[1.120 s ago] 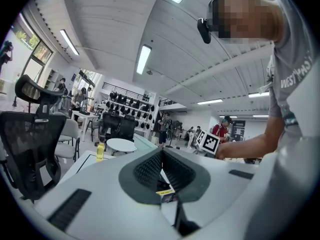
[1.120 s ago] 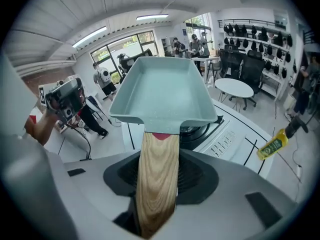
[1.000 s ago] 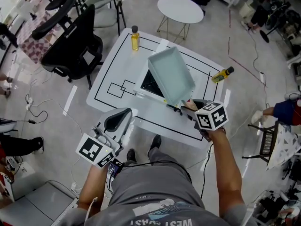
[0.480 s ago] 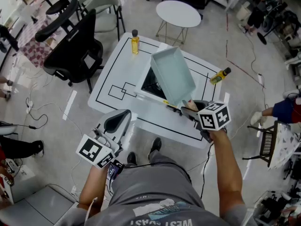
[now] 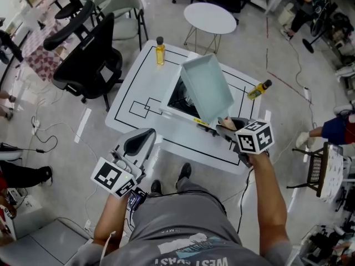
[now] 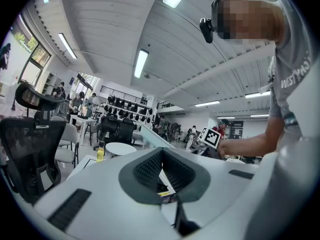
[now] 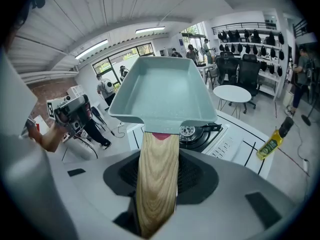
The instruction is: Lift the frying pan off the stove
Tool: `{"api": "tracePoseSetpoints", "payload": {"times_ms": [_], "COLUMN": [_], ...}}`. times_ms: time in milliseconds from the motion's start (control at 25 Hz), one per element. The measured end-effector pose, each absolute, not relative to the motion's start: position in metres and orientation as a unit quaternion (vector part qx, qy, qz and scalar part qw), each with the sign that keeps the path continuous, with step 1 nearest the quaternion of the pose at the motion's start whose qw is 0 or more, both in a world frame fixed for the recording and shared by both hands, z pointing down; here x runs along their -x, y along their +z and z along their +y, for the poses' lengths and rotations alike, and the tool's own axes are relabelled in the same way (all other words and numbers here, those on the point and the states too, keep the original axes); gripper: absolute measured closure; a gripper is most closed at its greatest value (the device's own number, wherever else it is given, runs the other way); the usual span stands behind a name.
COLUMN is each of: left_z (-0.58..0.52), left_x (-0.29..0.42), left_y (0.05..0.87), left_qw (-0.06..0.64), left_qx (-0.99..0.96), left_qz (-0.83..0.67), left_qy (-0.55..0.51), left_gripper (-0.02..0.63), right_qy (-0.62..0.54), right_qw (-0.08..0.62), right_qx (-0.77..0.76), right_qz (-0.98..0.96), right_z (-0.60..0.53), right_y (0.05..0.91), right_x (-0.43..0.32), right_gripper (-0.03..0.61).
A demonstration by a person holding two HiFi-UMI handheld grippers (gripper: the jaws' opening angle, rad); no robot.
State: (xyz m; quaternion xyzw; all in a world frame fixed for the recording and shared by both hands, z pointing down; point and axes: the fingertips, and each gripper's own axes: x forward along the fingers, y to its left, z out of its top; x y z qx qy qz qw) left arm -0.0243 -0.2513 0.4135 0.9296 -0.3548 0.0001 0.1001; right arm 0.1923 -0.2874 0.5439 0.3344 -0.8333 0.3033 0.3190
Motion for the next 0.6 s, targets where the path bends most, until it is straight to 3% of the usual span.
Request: {"api": "tracePoseSetpoints", "payload": {"times_ms": [600], "left_z": [-0.258], "left_x": [0.035], "left_y": [0.410], "left_qw": [0.089], "left_qx": [-0.930], "left_qz": [-0.356], "left_qy": [-0.003], "left_gripper": [0.617], "right_qy": [0.309], "right_qw": [0.318], "right_qx": [-0.344], "right_qz": [-0.827], "right_z": [-0.289], "right_y": [0.549], "right_x": [-0.195], "right_gripper": [0.411]}}
